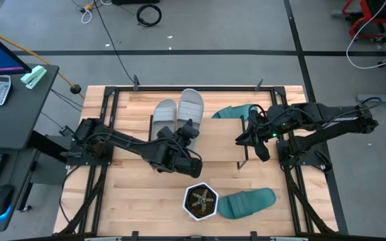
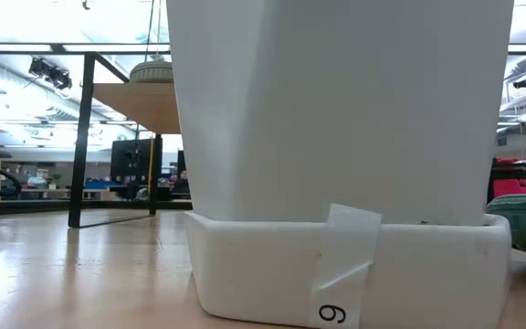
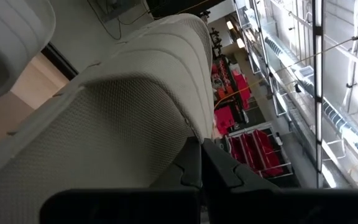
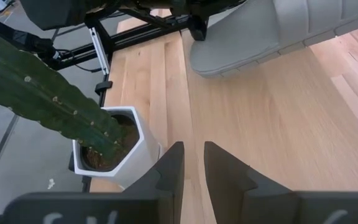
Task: Pick and place slides into the shelf
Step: Put the gray slide on the shelf aligned with the other gray slide
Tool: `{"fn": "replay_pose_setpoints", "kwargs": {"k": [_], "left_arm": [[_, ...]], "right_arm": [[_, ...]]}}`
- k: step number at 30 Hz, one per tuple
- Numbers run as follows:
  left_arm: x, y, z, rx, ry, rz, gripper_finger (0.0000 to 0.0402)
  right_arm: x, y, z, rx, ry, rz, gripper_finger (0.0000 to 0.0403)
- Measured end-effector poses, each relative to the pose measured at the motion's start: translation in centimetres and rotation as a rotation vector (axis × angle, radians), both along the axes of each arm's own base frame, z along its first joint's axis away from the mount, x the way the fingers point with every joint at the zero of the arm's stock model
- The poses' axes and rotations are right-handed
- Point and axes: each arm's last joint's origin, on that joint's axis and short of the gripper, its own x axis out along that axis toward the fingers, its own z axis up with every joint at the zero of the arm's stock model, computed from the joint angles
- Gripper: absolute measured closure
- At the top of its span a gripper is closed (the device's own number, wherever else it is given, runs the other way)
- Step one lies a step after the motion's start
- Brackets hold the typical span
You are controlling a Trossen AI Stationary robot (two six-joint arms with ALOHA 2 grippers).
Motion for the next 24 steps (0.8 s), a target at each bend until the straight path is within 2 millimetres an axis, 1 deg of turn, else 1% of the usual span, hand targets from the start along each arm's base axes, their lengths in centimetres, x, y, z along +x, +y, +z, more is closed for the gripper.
{"fn": "replay_pose_setpoints", "kwargs": {"k": [11,15,24], "left_arm": [[-0.1,0.0,-0.1,-0.01,0.013,-0.007,0.0401],[-0.1,0.4,-0.3,-0.043,0.049,-0.022,0.0401],[1.2,0.5,-2.0,-0.05,0.044,-0.012,0.0401]], "right_arm": [[0.0,0.0,0.0,0.004,0.002,-0.002,0.0334],[0.0,0.0,0.0,0.009,0.003,-0.006,0.0334],[0.0,0.0,-0.1,0.012,0.008,-0.008,0.0334]]}}
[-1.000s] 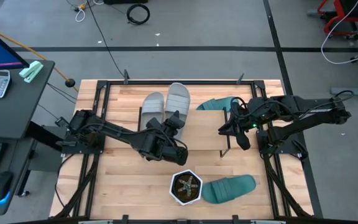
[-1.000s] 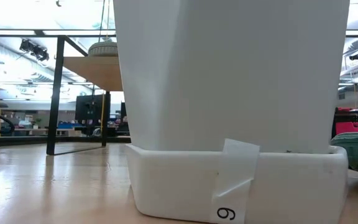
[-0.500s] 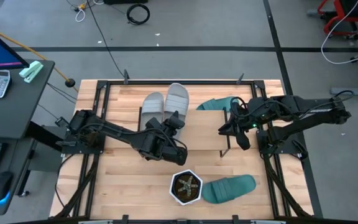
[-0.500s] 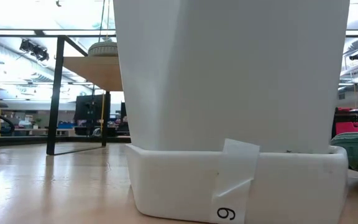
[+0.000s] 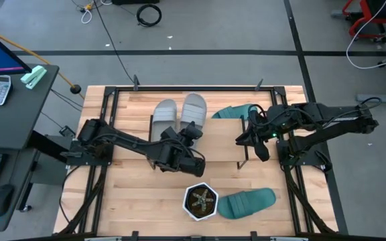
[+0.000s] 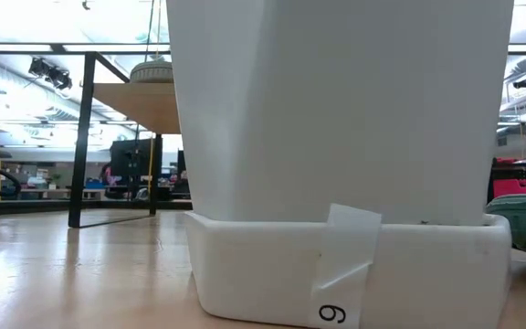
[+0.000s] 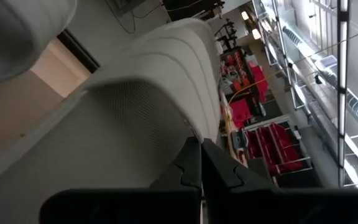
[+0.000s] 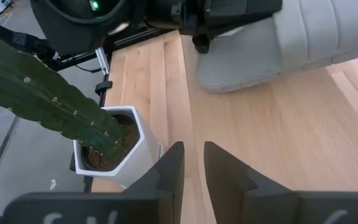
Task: Pick and place slides into the shelf
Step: Put the gray slide on the shelf aligned with the other gray slide
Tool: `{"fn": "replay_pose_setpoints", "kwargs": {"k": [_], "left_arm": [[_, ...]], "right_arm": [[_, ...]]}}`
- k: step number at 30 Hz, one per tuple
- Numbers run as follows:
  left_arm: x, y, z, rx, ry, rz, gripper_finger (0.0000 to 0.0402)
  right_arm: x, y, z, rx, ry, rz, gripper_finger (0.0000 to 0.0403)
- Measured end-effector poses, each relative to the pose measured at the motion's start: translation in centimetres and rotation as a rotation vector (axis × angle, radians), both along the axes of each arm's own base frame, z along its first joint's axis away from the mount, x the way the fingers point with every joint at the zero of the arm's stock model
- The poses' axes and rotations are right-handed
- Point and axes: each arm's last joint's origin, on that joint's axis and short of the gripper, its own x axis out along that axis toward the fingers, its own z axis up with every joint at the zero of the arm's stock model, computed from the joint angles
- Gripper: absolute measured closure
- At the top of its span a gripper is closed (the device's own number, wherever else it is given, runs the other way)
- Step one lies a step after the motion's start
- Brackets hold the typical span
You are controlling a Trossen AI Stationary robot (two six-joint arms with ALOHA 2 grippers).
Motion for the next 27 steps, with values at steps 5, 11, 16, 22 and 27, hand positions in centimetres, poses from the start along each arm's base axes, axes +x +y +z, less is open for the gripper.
{"fn": "replay_pose_setpoints", "kwargs": {"k": [5,11,16,22,27], "left_arm": [[0.29,-0.03,-0.31,-0.001,-0.009,0.002,0.0401],[0.29,-0.04,-0.25,0.011,-0.018,0.01,0.04],[0.28,-0.08,-0.24,0.014,-0.018,0.011,0.0399],[0.17,-0.08,-0.06,0.027,-0.014,0.015,0.04],[0.0,-0.03,-0.18,0.031,0.016,0.011,0.04]], "right_arm": [[-0.05,0.0,-0.05,0.007,0.008,-0.005,0.0334],[-0.06,0.0,-0.07,0.007,0.01,-0.005,0.0334],[-0.06,0.0,-0.07,0.007,0.01,-0.005,0.0334],[-0.06,0.0,-0.07,0.006,0.01,-0.005,0.0334],[-0.06,0.0,-0.07,0.006,0.01,-0.005,0.0334]]}}
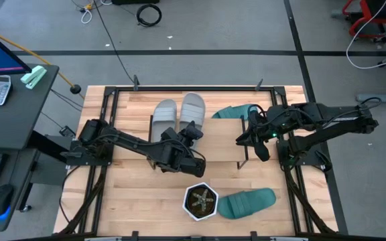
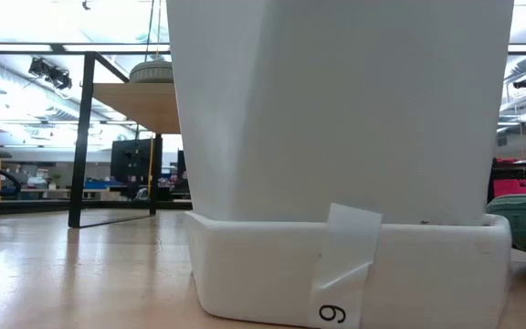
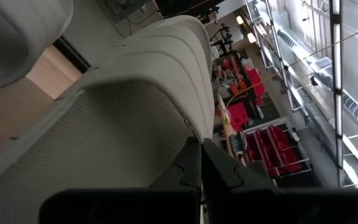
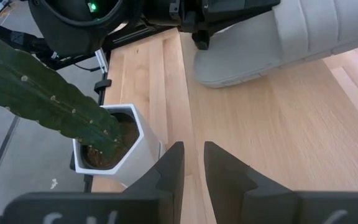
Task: Pick and place slides into the shelf
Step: Put the gray slide on the shelf aligned with the other gray slide
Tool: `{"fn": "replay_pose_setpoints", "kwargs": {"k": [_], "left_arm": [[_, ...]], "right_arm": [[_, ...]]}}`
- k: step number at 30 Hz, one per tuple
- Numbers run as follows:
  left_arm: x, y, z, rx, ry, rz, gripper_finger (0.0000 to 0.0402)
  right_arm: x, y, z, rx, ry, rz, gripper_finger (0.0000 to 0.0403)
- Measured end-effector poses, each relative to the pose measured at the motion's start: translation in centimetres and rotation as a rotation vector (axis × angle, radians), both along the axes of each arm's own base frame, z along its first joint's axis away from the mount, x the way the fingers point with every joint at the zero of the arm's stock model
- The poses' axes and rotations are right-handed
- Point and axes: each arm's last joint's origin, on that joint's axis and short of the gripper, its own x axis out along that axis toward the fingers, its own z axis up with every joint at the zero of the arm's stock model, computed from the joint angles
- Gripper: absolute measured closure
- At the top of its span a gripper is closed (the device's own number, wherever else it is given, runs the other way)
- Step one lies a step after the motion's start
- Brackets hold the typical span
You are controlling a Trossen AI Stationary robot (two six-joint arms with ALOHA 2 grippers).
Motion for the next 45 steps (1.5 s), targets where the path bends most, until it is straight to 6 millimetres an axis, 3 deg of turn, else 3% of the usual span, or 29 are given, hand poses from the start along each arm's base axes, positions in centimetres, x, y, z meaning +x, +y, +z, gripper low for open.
{"fn": "replay_pose_setpoints", "kwargs": {"k": [30,45], "left_arm": [[-0.34,0.08,-0.27,-0.011,0.068,-0.016,0.0394],[-0.36,0.05,-0.23,0.004,0.083,-0.016,0.0302]], "right_arm": [[0.0,0.0,0.0,0.005,0.001,-0.003,0.0334],[0.0,0.0,0.0,0.005,0.001,-0.003,0.0334]]}}
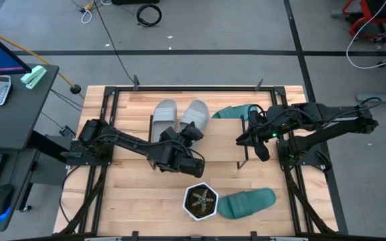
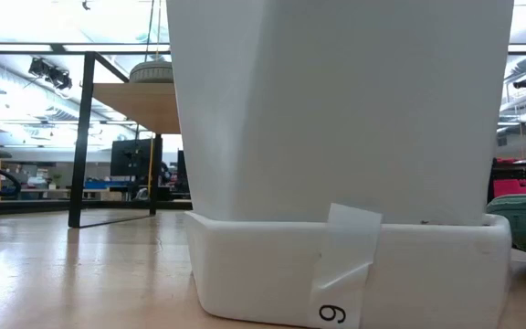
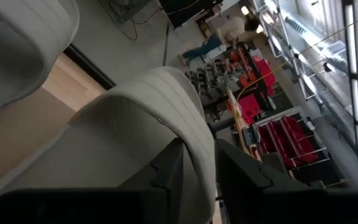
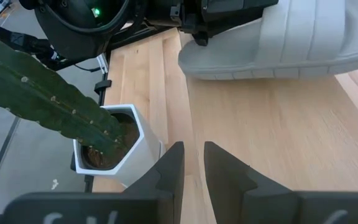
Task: Pick and place slides into the shelf
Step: Put the gray slide on the shelf aligned with the other gray slide
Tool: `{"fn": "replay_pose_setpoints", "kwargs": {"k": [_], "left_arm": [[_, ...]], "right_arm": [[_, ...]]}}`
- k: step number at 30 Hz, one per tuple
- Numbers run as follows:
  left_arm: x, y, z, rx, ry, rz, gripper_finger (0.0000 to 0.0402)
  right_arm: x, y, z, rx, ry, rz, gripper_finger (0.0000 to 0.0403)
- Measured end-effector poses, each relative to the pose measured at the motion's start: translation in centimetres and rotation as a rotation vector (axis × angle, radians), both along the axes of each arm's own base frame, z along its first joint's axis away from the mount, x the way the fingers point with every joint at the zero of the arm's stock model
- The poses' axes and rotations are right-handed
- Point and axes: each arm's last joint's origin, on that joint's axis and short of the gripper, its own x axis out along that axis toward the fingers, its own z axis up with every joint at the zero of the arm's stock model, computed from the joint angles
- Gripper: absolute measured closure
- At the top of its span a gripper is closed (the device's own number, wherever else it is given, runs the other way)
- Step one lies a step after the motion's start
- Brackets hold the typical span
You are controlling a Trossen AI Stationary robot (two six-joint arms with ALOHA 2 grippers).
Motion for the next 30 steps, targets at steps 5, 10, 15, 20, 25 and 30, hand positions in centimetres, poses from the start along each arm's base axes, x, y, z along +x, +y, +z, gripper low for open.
{"fn": "replay_pose_setpoints", "kwargs": {"k": [5,10,15,20,25,30], "left_arm": [[-0.01,0.01,0.03,0.005,-0.018,0.008,0.0285],[-0.01,0.01,0.03,0.005,-0.02,0.008,0.0277],[-0.01,0.01,0.03,0.005,-0.02,0.008,0.0262],[-0.01,0.01,0.03,0.005,-0.019,0.008,0.0239],[-0.01,0.01,0.04,0.005,-0.02,0.008,0.0211],[0.24,-0.06,0.19,-0.009,-0.066,0.01,0.0186]], "right_arm": [[0.0,0.0,0.0,0.0,0.0,0.0,0.0334],[0.0,0.0,0.0,0.0,0.0,0.0,0.0334],[0.0,0.0,0.0,0.0,0.0,0.0,0.0334],[0.0,0.0,0.0,0.001,0.0,0.0,0.0334],[0.0,0.0,0.0,0.001,0.0,0.0,0.0334],[0.0,0.0,0.0,0.001,0.0,0.0,0.0334]]}}
